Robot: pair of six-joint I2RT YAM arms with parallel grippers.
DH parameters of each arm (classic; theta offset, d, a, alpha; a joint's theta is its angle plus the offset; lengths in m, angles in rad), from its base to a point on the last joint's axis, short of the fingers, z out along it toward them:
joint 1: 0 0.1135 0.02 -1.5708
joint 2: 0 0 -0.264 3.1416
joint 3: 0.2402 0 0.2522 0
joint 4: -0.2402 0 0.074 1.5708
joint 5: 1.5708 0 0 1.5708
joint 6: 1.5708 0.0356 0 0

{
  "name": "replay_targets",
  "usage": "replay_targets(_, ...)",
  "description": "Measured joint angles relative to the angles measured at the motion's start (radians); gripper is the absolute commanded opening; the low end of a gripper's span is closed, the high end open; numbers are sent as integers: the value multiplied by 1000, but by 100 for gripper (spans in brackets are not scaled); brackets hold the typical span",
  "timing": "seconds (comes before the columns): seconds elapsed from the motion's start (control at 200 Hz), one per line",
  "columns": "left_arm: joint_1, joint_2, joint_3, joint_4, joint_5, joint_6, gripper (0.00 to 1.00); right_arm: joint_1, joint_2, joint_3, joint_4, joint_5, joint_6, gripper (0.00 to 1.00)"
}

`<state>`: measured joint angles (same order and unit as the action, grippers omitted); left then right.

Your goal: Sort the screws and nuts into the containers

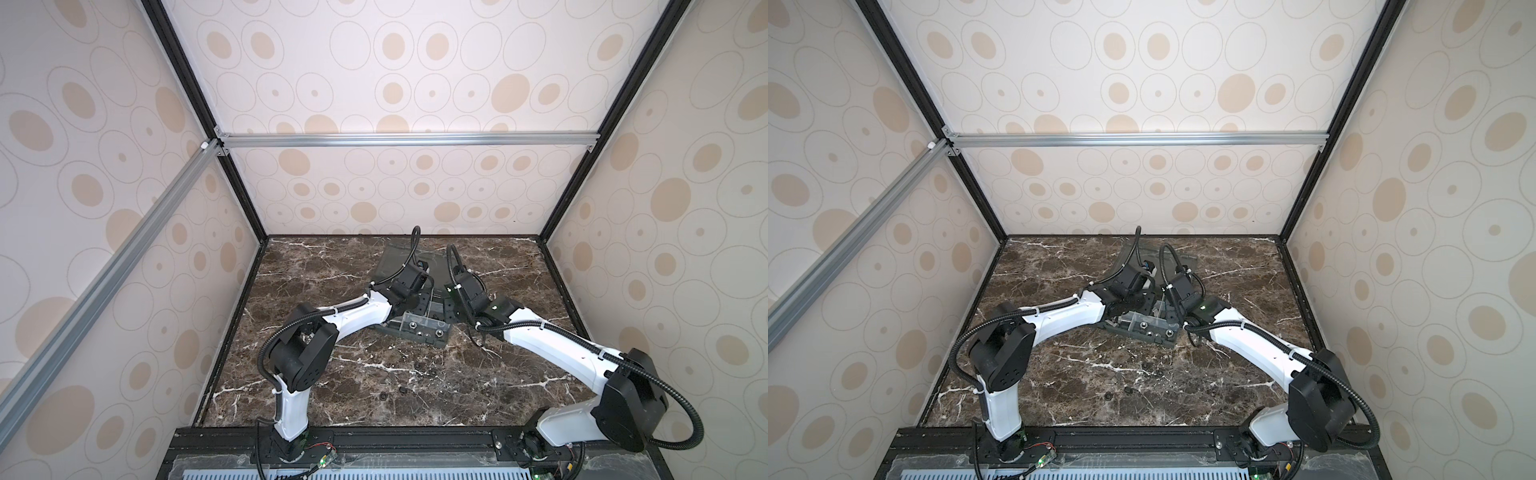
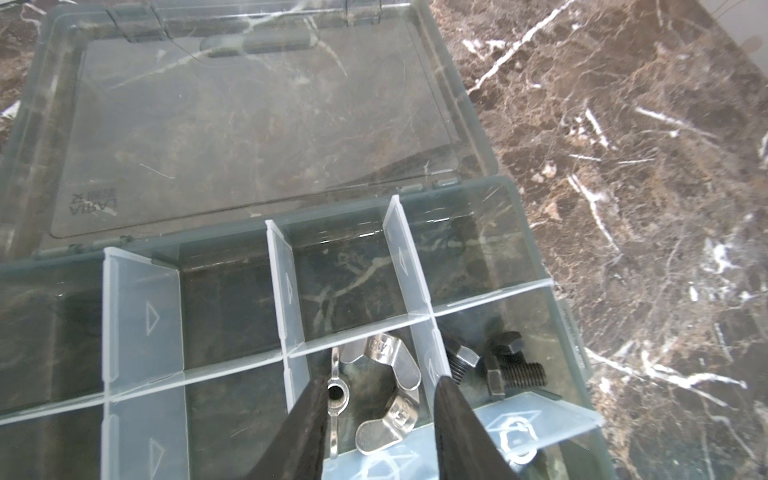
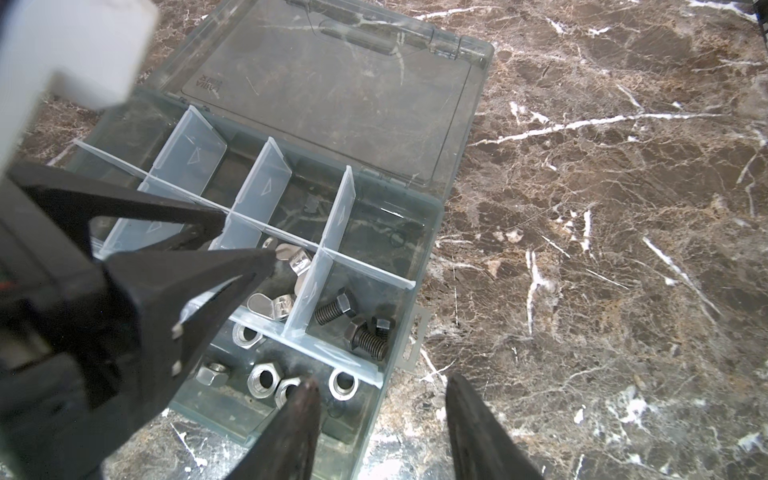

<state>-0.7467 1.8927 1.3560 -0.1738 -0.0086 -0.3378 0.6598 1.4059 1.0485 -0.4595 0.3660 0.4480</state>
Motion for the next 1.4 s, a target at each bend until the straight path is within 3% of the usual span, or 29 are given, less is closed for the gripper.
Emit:
replay_targets(0.255,0,-104,-95,20,17,-27,40,0,0,1,0,1,0,53)
replay_targets(0.855,-9,-468,-566,50,30,-102,40,0,2,5,-17,-3,3,53)
replay_targets(1.4,-26,-572,-647,66,35,-150,39,0,3,-6,-10,-19,10,53)
